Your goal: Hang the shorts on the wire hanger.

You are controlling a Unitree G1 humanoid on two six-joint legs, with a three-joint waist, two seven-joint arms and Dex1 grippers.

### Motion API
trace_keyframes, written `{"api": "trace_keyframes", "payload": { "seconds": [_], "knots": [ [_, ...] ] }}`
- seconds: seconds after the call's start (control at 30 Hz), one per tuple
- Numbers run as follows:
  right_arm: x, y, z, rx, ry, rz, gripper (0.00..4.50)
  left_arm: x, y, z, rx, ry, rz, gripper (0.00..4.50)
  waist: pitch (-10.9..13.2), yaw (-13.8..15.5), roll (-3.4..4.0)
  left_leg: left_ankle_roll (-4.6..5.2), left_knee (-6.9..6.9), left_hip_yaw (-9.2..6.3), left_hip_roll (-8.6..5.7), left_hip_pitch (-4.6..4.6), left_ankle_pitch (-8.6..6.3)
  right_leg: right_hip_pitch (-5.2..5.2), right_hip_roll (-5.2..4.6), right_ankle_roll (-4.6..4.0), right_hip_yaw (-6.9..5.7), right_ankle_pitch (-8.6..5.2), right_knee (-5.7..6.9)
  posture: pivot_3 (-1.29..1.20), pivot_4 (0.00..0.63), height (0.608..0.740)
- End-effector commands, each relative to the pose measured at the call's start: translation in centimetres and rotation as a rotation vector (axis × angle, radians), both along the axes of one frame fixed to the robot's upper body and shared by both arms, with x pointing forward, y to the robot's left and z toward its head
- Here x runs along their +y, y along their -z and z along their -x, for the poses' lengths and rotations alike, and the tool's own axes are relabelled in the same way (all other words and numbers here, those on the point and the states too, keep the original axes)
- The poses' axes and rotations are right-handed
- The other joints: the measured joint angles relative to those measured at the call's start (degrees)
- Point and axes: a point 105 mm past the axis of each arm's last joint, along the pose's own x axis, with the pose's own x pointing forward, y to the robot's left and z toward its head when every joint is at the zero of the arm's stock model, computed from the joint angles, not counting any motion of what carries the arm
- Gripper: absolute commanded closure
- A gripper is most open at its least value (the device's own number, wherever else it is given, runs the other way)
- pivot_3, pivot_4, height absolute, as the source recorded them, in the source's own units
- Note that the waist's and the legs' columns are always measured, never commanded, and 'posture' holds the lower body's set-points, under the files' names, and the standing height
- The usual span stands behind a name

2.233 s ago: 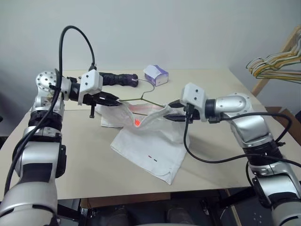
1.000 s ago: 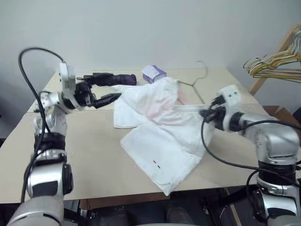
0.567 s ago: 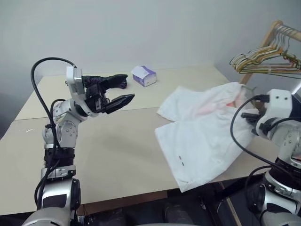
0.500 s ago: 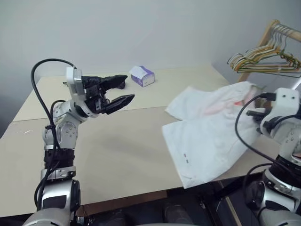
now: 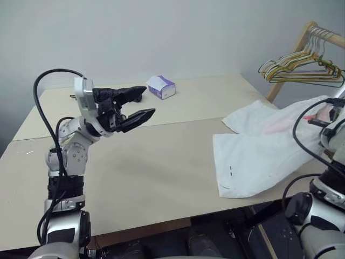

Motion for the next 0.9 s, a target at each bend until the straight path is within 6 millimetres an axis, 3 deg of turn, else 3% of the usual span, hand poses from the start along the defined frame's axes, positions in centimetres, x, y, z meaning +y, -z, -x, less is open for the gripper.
{"api": "trace_keyframes", "payload": {
  "seconds": [0.03,0.57,0.9],
  "knots": [
    [-0.2,-1.6,0.0,-0.021,0.013,0.032,4.49,0.2,-1.1,0.6,-0.045,-0.012,0.01,0.0,0.0,0.0,0.0,0.0,0.0,0.0,0.0,0.0,0.0,0.0,0.0,0.0,0.0,0.0,0.0,-0.18,0.0,0.74],
    [-2.6,-2.6,-0.1,-0.024,0.121,0.039,4.49,-0.1,-1.3,1.2,-0.049,-0.022,0.019,0.0,0.1,0.7,0.09,0.0,-0.02,0.11,0.0,0.0,0.0,0.0,-0.01,0.01,0.04,0.0,-0.05,-0.21,0.0,0.74],
    [-5.6,-6.6,0.1,-0.198,0.314,0.059,4.49,-0.4,-1.4,0.4,-0.041,0.007,0.006,0.0,0.3,-0.1,0.42,0.01,-0.06,0.14,-0.02,-0.01,0.0,-0.02,-0.02,0.03,0.06,-0.01,-0.1,-0.23,0.0,0.74]
  ]
}}
